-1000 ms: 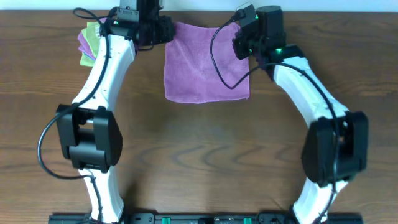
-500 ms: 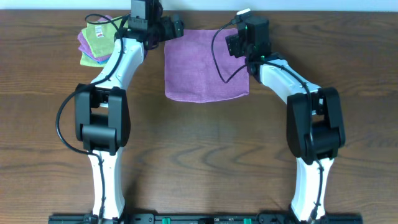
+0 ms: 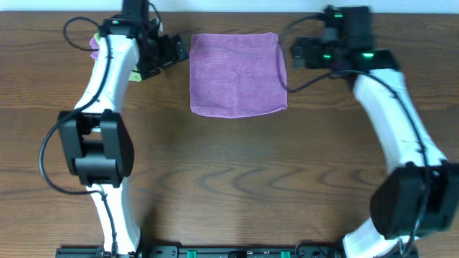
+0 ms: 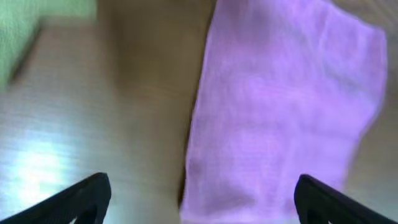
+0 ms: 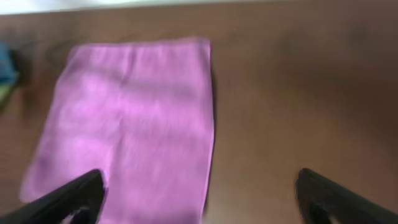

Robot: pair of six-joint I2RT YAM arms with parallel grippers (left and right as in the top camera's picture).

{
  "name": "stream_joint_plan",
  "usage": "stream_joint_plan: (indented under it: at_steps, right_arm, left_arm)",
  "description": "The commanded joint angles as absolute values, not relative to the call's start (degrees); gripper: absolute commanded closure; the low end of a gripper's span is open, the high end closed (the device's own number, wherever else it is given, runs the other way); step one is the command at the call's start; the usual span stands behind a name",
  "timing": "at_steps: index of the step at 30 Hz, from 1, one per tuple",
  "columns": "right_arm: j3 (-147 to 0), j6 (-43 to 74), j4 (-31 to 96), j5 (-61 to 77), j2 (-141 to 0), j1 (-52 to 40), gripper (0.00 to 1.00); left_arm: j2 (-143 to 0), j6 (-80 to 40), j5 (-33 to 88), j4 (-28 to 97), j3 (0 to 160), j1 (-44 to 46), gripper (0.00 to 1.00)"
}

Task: Fold the cloth
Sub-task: 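Release the cloth and move both grippers aside, then grasp the flat cloth's left and right near corners with both grippers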

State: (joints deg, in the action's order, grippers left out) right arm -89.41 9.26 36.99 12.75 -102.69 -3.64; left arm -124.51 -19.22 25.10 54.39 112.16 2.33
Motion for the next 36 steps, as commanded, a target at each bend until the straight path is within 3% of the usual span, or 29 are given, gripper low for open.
stream_joint_plan:
  at_steps: [1,9,29,31,32,36]
  right_arm:
    - [-88.95,13.45,42.96,28.71,-103.42,1.78,0.07]
    - [-85.45,11.51,46.52,39.66,-103.42,5.76,0.06]
    - [-83.66,11.77,47.11,43.13,-103.42,5.19,0.05]
    - [-83.66,11.77,47.46,43.13,-103.42,4.99,0.05]
    - [-83.66,11.77,47.51,43.11,-103.42,4.86,0.05]
    - [-83.44,11.68,47.46,41.65,-103.42,4.03,0.04]
  left_arm:
    - [-123.46,-17.98,34.5,56.86,110.93,0.45,0.05]
    - [-123.46,-20.12,40.6,50.09,99.98,0.93,0.04]
    - [-123.48,-33.06,44.91,22.13,77.56,5.85,0.0]
    - [-123.48,-34.83,44.23,18.96,76.29,6.98,0.12]
    - [-123.48,-35.11,44.16,17.85,75.96,7.35,0.23]
    - [-123.48,-36.27,43.29,16.84,75.68,8.19,0.82]
